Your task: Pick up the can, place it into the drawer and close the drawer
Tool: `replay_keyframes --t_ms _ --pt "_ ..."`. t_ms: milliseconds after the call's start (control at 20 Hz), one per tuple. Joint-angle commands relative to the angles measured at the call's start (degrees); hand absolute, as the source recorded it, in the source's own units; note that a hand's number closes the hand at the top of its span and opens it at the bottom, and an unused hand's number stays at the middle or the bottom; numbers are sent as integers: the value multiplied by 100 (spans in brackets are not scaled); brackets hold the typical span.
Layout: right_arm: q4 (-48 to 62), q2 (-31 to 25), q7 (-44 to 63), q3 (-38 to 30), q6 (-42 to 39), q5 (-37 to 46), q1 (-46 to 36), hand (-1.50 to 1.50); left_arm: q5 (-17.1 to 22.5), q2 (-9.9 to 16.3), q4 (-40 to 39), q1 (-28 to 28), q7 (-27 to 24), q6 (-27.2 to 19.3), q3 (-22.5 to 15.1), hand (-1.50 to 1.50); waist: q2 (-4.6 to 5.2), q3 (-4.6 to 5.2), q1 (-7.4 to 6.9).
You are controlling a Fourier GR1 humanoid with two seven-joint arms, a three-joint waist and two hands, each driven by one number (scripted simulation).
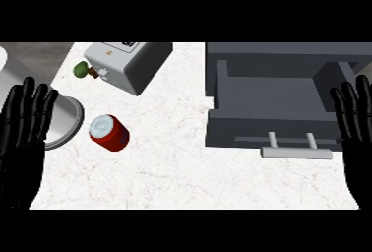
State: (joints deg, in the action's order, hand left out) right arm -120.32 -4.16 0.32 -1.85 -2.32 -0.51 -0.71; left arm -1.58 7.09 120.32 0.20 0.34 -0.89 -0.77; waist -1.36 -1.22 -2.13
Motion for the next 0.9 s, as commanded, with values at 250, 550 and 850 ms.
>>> replay_keyframes --t_ms 250,550,850 --pt "263 28 -65 114 -139 -74 13 -150 2512 955 -636 -382 -457 2217 564 -150 171 140 245" --pt "-144 32 1153 -536 478 7 880 -150 3102 1964 -1165 306 903 2738 1258 -150 117 125 230" --pt "-581 -186 1179 -1037 -37 -698 1511 -150 3774 2438 -1694 16 1227 3251 1882 -150 124 121 230"
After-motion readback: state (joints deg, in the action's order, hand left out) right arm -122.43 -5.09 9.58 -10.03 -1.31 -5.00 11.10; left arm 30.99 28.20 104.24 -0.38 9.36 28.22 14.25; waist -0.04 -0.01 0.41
